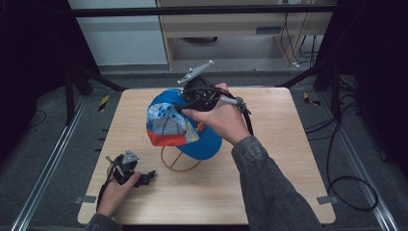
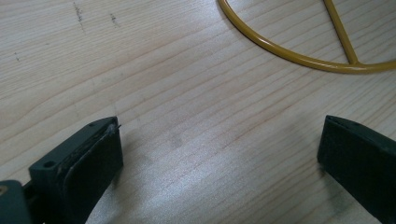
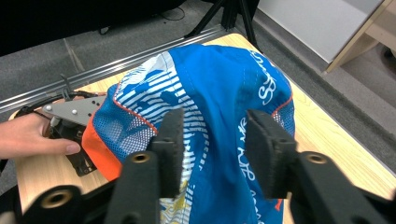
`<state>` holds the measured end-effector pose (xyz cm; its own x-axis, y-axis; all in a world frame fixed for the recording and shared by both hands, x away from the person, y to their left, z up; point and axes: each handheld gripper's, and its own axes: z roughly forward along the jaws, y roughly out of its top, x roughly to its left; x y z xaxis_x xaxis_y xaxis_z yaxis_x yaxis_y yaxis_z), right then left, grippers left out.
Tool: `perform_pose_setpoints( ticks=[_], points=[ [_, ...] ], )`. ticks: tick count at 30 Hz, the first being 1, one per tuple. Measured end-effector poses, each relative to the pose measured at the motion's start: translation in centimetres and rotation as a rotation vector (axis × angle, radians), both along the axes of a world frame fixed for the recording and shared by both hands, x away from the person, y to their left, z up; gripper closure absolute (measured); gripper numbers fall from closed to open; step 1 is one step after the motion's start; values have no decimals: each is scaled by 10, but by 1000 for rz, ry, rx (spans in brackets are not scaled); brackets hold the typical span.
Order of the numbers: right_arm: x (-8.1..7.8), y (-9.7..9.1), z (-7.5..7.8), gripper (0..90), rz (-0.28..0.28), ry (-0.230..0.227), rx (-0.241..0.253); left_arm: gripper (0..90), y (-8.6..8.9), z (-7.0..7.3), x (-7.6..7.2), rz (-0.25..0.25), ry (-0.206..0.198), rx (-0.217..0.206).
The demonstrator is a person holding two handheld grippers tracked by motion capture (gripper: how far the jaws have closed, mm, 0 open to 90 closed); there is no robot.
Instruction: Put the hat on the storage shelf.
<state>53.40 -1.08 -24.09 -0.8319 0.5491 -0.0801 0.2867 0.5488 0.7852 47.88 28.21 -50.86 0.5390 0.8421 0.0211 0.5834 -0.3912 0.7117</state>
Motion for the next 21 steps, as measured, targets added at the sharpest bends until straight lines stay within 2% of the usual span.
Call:
perform_pose_setpoints(
  ticks=[10, 21],
  points=[
    [-2, -13, -5, 368, -32, 11, 10, 0, 0, 0, 0, 0, 0, 0],
    [-7, -47, -8, 101, -109, -8, 49, 0, 0, 0, 0, 2, 0, -2]
  ],
)
